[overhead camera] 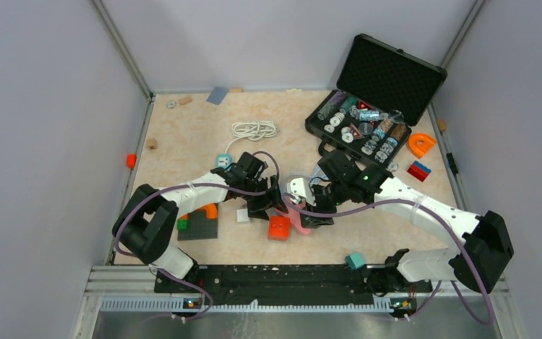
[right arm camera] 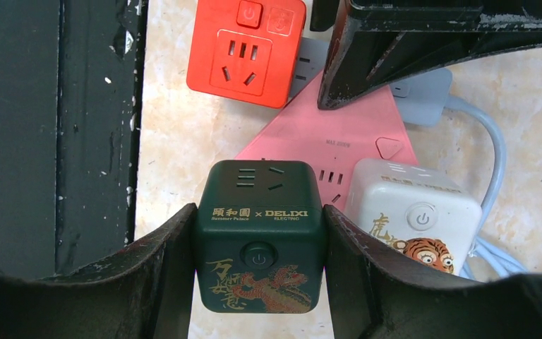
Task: Insert the plug
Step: Insert the plug into the socket.
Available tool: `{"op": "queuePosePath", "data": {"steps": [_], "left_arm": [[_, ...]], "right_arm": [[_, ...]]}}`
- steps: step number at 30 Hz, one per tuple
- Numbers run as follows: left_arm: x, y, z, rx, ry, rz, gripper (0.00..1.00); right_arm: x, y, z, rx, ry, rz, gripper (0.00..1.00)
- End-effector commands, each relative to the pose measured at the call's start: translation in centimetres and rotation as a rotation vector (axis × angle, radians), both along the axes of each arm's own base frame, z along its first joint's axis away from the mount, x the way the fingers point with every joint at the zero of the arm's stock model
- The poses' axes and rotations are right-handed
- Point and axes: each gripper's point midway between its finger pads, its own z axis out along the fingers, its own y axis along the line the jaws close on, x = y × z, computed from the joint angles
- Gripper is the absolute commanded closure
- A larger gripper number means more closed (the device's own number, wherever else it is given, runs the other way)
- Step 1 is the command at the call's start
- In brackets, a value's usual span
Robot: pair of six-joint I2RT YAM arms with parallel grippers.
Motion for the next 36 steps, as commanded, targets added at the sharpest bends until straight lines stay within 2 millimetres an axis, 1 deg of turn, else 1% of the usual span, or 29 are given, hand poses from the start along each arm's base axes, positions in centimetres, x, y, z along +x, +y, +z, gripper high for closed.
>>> {"op": "queuePosePath", "data": {"steps": [1,5,12,17,24,30,36], "left_arm": [[0.6,0.9,-1.9,0.079,-0.019,0.021,0.28],[0.4,0.9,-2.5,0.098,0.000,0.000,0.29],[0.3,0.7,-3.0,0.112,0.014,-0.014,0.30],[0.5,0.6,-3.0,0.124,0.016,-0.017,0.30],[0.8,0.5,-2.7,0.128,0.013,-0.022,0.30],[0.7,0.6,-2.9,0.133,0.019,-0.028,0.30],[0.7,0.5,-2.8,0.133,0.020,-0.026,0.32]], "right_arm": [[0.6,1.6,1.5,0.092,-0.042,0.046,1.00],[0.4,1.5,0.8,0.086,-0.034,0.044,1.00],[0.4,0.8,-0.9,0.046,-0.023,0.027,1.00],[0.3,0.4,-1.9,0.025,-0.021,0.021,1.00],[1.2,0.2,-3.0,0.032,-0.059,-0.038,1.00],[1.8,0.3,-2.9,0.070,-0.078,-0.105,1.00],[2.0,-0.1,-2.4,0.111,-0.088,-0.149,1.00]]}}
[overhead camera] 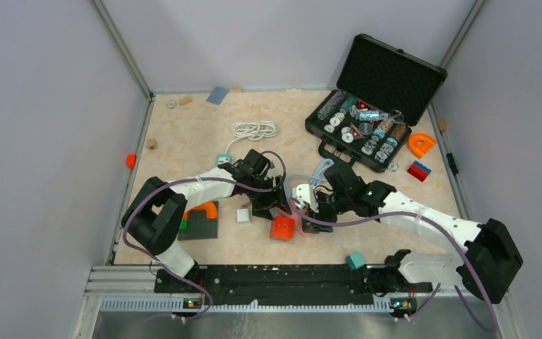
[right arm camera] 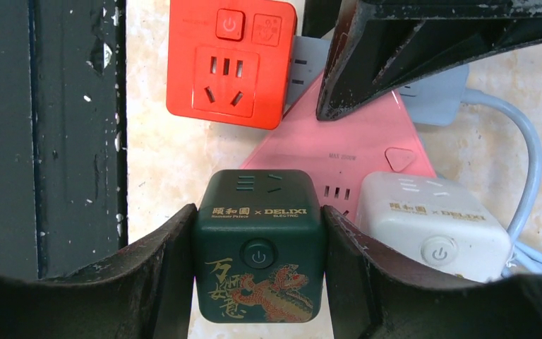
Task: Insert the plug
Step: Insert the plug into the socket.
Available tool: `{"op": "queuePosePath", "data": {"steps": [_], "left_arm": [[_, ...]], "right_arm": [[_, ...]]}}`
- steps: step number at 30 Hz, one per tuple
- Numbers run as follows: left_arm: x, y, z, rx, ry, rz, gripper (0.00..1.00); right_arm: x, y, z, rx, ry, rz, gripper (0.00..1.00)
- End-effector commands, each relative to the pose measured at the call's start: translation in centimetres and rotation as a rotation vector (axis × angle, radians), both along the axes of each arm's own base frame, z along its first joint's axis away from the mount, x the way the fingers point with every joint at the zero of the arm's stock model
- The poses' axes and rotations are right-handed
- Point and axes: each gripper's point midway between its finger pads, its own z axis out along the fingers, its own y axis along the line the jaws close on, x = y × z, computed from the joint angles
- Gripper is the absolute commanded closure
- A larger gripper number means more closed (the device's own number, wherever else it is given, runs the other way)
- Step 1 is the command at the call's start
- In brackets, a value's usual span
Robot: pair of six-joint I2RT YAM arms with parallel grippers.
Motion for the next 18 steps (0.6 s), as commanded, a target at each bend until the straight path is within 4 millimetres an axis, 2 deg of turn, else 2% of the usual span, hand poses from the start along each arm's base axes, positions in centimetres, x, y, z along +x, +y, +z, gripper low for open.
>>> {"op": "queuePosePath", "data": {"steps": [1,8,15,18], "left_arm": [[0.6,1.8,-2.6,0.132,-0.017,0.031,0.32],[0.7,1.8,-2.7,0.135,-0.019,0.032,0.32],[0.7,1.8,-2.7,0.139,-0.017,0.026,0.32],[0.8,1.7,-2.6,0.139,-0.020,0.023,0.32]], "right_arm": [[2.1,-0.1,0.8,0.049,-0.093,-0.067,1.00],[1.9,-0.5,1.5,0.098,-0.125,-0.074,1.00],[1.6,-0.8,0.4,0.075,-0.110,-0.069,1.00],[1.4,-1.3,-0.7,0.039,-0.093,-0.071,1.00]]}}
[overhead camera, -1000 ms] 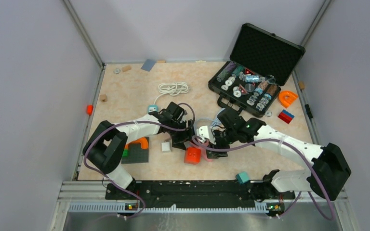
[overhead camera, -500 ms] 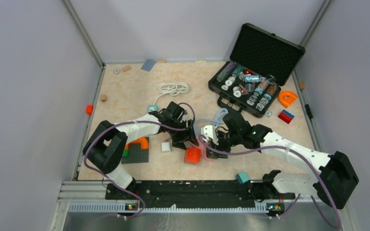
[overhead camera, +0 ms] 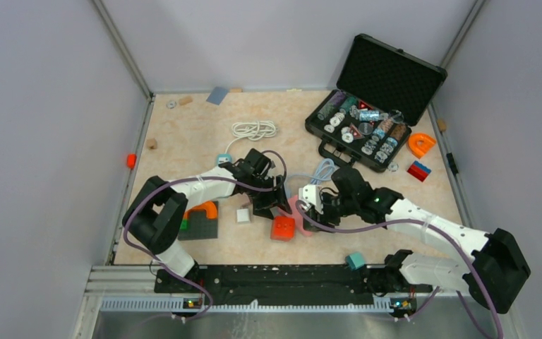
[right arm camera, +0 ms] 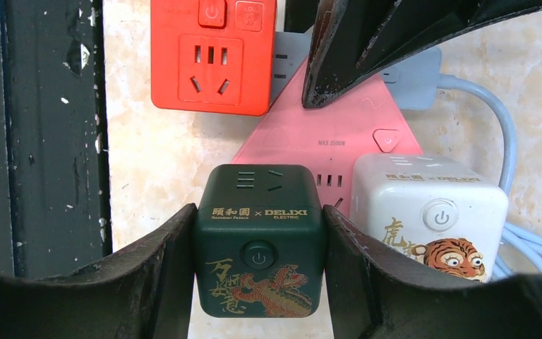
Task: Insert the plug
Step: Insert the plug into the socket.
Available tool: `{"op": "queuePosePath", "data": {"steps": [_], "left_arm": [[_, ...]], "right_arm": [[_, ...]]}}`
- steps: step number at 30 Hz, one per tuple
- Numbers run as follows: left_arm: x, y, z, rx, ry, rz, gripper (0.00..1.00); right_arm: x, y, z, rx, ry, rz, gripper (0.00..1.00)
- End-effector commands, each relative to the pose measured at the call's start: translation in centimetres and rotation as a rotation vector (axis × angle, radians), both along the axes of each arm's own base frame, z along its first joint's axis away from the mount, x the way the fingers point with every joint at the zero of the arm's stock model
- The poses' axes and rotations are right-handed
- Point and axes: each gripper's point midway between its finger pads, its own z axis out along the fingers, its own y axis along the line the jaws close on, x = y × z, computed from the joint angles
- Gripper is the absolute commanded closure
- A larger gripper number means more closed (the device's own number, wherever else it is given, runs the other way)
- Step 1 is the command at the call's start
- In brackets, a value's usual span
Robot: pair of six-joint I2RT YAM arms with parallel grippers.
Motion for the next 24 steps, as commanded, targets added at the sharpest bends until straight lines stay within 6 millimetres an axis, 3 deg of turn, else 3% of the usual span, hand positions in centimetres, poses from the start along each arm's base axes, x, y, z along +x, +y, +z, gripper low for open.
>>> {"op": "queuePosePath", "data": {"steps": [1,14,24], "left_arm": [[0.7,1.8,-2.7,0.138,-0.019,0.024,0.32],[0.7,1.7,-2.8,0.136,-0.011,0.021,0.33],[0.9,1.5,-2.6,0.131,-0.015,0.020,0.34]], "right_arm": [[1.0,-0.5,-0.9,-0.023,-0.036,-0.023,1.00],[2.6,-2.6,-3.0,-0.066,-0.070,-0.213,1.00],[2.3,-3.7,-5.0,-0.139,-0.059,-0.209,1.00]]}}
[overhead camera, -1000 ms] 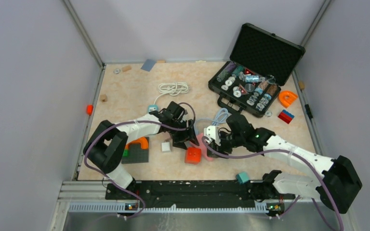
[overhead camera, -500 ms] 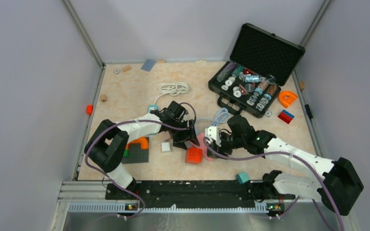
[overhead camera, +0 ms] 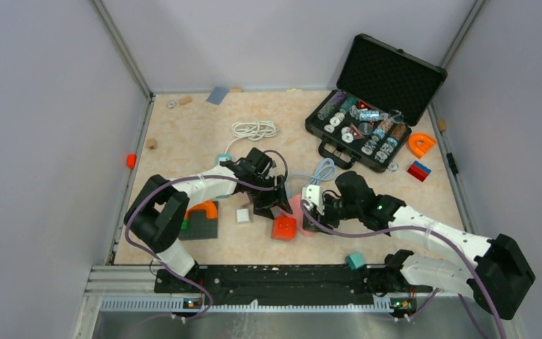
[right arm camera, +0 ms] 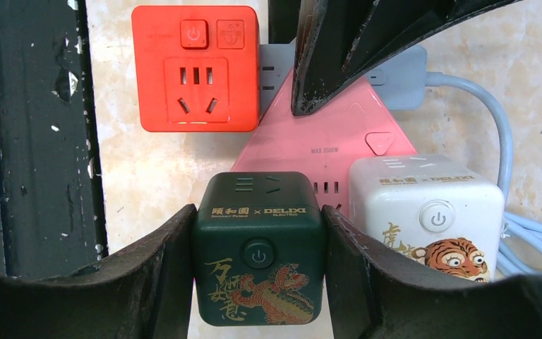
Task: Insert the plug
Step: Insert the plug into the socket.
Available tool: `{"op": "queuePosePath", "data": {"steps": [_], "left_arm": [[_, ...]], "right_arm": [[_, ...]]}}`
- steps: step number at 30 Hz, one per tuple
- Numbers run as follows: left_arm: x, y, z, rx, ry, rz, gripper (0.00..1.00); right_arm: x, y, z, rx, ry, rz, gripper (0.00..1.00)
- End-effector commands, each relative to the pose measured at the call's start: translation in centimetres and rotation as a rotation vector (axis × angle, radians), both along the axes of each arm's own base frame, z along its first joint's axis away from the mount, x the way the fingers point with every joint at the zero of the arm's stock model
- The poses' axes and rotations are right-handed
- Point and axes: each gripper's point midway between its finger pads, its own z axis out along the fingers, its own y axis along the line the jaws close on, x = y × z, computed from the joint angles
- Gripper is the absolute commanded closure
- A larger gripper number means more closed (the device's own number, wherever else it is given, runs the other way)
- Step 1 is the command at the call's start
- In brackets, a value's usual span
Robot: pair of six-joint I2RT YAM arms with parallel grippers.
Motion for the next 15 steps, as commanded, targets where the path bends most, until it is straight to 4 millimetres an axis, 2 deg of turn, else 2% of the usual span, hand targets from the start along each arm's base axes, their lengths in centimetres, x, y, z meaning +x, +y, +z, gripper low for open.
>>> {"op": "queuePosePath", "data": {"steps": [1,10,13,15], "left_arm": [[0.8,1.7,-2.6,0.124,-0.023,0.033,0.34],[0.9,1.5,-2.5,0.123,-0.024,0.037,0.33],[1.1,1.5,-2.4,0.122,-0.028,0.039,0.34],[1.1,1.4,-2.4,0.119,-0.027,0.041,0.34]], "right_arm": [[1.8,-3.9,-4.3,-0.209,-0.041,-0.121,1.00],[1.7,-5.0,-5.0,-0.273,0.015,-0.202,1.00],[1.7,-4.7,-4.6,-0.216,0.036,-0.252,1.00],[2.3,-4.8,-3.9,-0.188,0.014,-0.304,1.00]]}}
